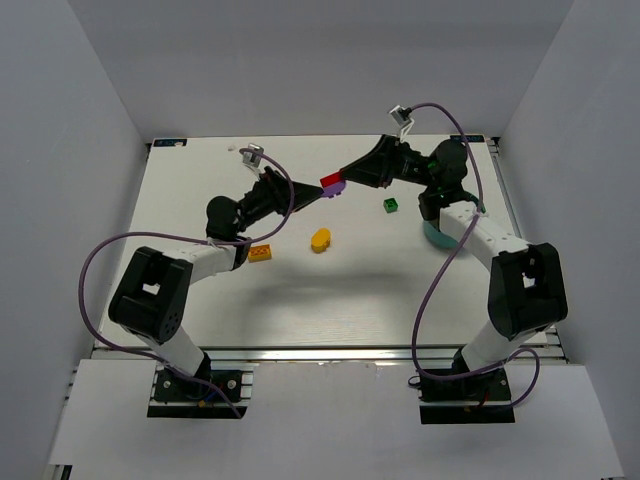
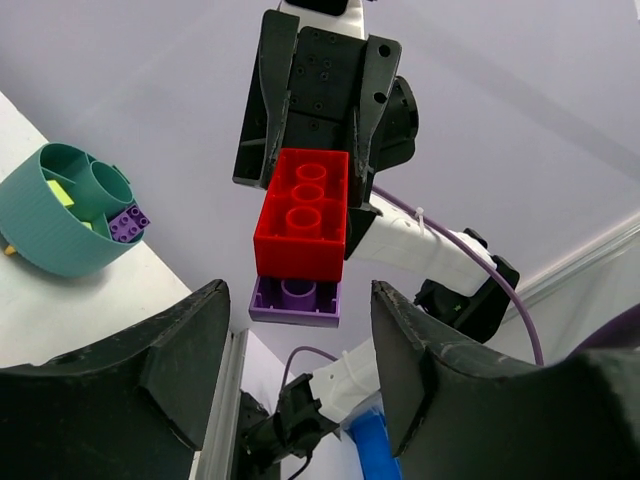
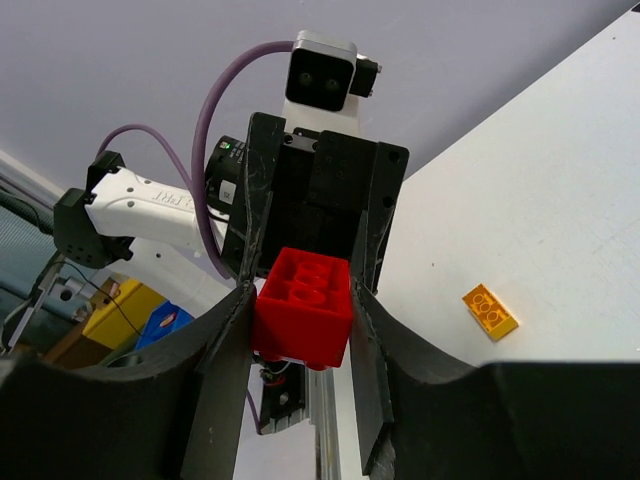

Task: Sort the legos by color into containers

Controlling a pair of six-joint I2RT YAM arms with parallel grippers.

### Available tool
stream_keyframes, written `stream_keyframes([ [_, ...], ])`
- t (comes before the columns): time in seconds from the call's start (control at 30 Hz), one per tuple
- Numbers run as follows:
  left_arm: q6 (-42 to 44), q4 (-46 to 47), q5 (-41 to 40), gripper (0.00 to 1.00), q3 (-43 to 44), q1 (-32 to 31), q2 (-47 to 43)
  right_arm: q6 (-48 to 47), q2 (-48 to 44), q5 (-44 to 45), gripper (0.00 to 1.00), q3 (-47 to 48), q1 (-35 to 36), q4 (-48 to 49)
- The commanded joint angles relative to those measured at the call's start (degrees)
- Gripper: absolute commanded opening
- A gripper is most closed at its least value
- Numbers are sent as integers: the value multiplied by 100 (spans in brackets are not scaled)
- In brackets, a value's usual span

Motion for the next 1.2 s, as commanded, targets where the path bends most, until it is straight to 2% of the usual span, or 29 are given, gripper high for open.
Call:
stream_keyframes([
  [0.0, -89, 601, 96, 68, 133, -41, -39, -18, 18, 113, 0, 298, 68, 340],
  [0.1, -124, 628, 157, 62, 159, -50, -4, -35, 26, 122, 0, 280, 94, 340],
  [0.23, -247, 786, 210, 39, 194, -50, 75, -53, 18, 148, 0, 272, 95, 332],
  [0.27, -274, 821, 236, 29, 212, -59, 118, -79, 26, 149, 0, 272, 103, 314],
  [0.33, -362, 944, 263, 19, 230, -59, 145, -114, 26, 157, 0, 280, 95, 288],
  [0.37, -371, 1005, 289, 9, 247, -59, 180, -132, 26, 166, 0, 315, 95, 279],
  [0.43, -432, 1058, 377, 0, 265, -59, 215, -150, 61, 192, 0, 368, 86, 279],
  [0.73, -476, 1155, 614, 0, 2, -59, 233, -211, 378, 324, 0, 1001, -160, 261],
  [1.03, -511, 1234, 693, 0, -122, -59, 277, -334, 369, 412, 0, 1027, -345, 209],
  [1.13, -503, 1226, 711, 0, -96, -59, 295, -772, 334, 395, 0, 1184, -459, -177],
  [1.17, -476, 1121, 702, 0, -69, -59, 295, -1043, 299, 369, 0, 1281, -546, -796],
])
